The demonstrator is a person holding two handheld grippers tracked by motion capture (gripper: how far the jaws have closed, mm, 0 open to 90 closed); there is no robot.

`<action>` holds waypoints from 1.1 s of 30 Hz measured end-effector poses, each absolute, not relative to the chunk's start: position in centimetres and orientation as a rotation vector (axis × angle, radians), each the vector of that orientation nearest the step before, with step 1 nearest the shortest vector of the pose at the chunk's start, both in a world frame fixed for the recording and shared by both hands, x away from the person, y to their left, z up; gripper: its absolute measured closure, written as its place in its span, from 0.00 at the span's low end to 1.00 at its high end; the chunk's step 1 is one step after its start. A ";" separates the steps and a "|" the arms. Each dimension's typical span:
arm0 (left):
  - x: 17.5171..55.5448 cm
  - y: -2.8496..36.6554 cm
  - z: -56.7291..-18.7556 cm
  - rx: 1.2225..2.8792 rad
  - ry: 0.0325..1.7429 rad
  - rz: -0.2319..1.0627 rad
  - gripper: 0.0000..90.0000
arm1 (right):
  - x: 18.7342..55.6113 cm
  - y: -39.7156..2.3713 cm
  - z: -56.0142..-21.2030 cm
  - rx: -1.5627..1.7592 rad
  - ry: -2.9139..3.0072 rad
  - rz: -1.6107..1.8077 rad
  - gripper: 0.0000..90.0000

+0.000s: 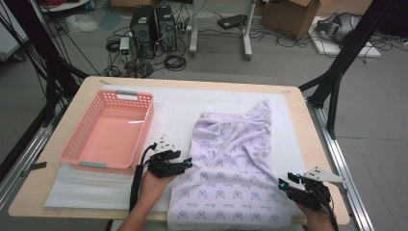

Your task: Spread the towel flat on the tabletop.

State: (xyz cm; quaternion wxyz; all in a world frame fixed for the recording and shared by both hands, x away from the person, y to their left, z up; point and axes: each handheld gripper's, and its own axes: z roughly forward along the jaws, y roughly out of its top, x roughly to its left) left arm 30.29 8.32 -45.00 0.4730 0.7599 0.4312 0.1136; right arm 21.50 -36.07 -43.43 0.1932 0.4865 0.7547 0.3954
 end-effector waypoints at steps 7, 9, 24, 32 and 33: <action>30.9 7.5 -45.2 1.938 1.053 0.281 0.51 | 22.6 -36.4 -43.8 1.378 2.112 1.121 0.57; 30.7 6.9 -45.1 1.982 1.022 0.336 0.60 | 23.0 -36.3 -43.9 1.374 2.121 1.121 0.57; 29.8 11.8 -44.8 1.880 1.201 0.476 0.97 | 25.1 -36.3 -44.2 1.376 2.140 1.119 0.68; 29.9 12.0 -45.2 1.881 1.200 0.434 0.96 | 27.2 -34.0 -44.7 1.325 2.231 1.147 0.70; 29.9 12.1 -45.2 1.882 1.201 0.426 0.96 | 27.6 -33.6 -44.9 1.315 2.249 1.140 0.72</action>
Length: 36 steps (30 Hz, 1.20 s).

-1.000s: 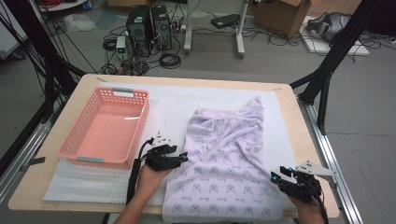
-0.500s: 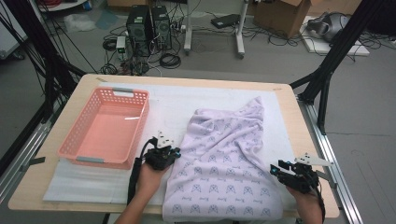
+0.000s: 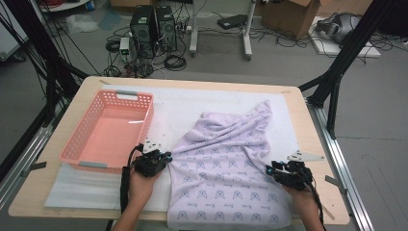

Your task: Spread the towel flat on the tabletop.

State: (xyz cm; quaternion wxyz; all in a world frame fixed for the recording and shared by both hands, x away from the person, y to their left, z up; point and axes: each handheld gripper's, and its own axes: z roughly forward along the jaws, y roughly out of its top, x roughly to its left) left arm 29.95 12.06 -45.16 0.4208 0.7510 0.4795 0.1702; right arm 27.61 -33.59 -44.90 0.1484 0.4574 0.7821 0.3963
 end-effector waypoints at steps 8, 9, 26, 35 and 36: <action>30.1 11.9 -45.2 1.877 1.209 0.432 0.97 | 27.7 -35.7 -44.7 1.340 2.141 1.036 0.98; 30.1 11.9 -45.1 1.881 1.205 0.432 0.97 | 27.6 -36.4 -44.7 1.362 2.113 1.037 1.00; 27.4 10.0 -45.2 1.919 1.117 0.337 0.57 | 24.4 -38.1 -43.8 1.367 2.069 1.155 0.78; 29.1 10.7 -44.3 1.853 1.223 0.418 0.94 | 23.5 -37.6 -44.0 1.375 2.087 1.163 0.73; 28.9 10.6 -44.4 1.868 1.217 0.402 0.86 | 23.3 -37.6 -44.1 1.378 2.096 1.170 0.72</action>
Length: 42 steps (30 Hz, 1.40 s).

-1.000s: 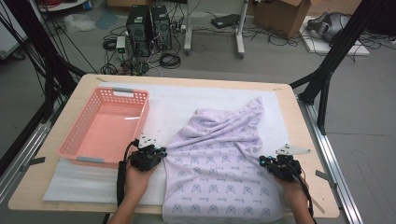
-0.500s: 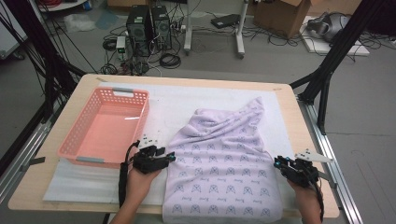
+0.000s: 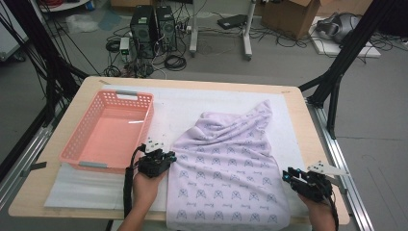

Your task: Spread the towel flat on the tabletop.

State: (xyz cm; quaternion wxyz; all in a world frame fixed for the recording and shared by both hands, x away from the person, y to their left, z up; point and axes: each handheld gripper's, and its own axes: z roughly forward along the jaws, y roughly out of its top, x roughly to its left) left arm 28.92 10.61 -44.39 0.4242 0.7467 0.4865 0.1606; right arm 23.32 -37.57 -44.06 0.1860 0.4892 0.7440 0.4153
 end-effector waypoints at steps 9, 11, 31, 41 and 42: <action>25.3 11.9 -45.3 1.866 1.143 0.269 0.59 | 21.8 -37.0 -44.6 1.375 2.195 1.161 0.70; 24.7 11.5 -45.4 1.868 1.115 0.261 0.57 | 21.8 -36.6 -44.9 1.370 2.223 1.131 0.71; 20.4 13.5 -44.5 1.898 1.064 0.258 0.93 | 17.9 -37.6 -43.0 1.332 2.218 1.177 0.92; 21.5 11.2 -45.5 1.923 1.056 0.279 0.73 | 20.3 -36.8 -43.9 1.396 2.183 1.149 0.62; 21.5 11.2 -45.4 1.928 1.066 0.298 0.87 | 20.8 -36.5 -44.2 1.401 2.201 1.131 0.63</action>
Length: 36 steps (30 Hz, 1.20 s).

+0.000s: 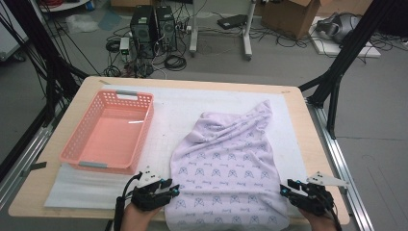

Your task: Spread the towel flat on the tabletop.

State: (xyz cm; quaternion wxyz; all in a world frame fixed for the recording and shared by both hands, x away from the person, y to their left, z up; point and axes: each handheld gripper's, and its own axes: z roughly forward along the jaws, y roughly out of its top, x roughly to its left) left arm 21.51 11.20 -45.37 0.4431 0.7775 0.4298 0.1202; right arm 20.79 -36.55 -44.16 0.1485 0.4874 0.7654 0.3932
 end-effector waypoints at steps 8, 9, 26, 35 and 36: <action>22.5 11.8 -45.3 1.897 1.120 0.343 0.96 | 22.8 -35.5 -44.4 1.302 2.149 1.041 0.99; 22.5 11.7 -45.3 1.897 1.111 0.351 0.96 | 23.1 -35.8 -44.3 1.311 2.106 1.061 0.99; 19.7 12.5 -45.5 1.849 1.050 0.256 0.62 | 18.4 -36.8 -44.5 1.386 2.153 1.143 0.64; 18.4 12.0 -45.7 1.913 1.051 0.325 0.96 | 17.5 -35.9 -44.5 1.314 2.248 1.028 0.97; 18.1 12.0 -45.6 1.920 1.046 0.318 0.96 | 17.3 -36.2 -44.4 1.314 2.251 1.036 0.98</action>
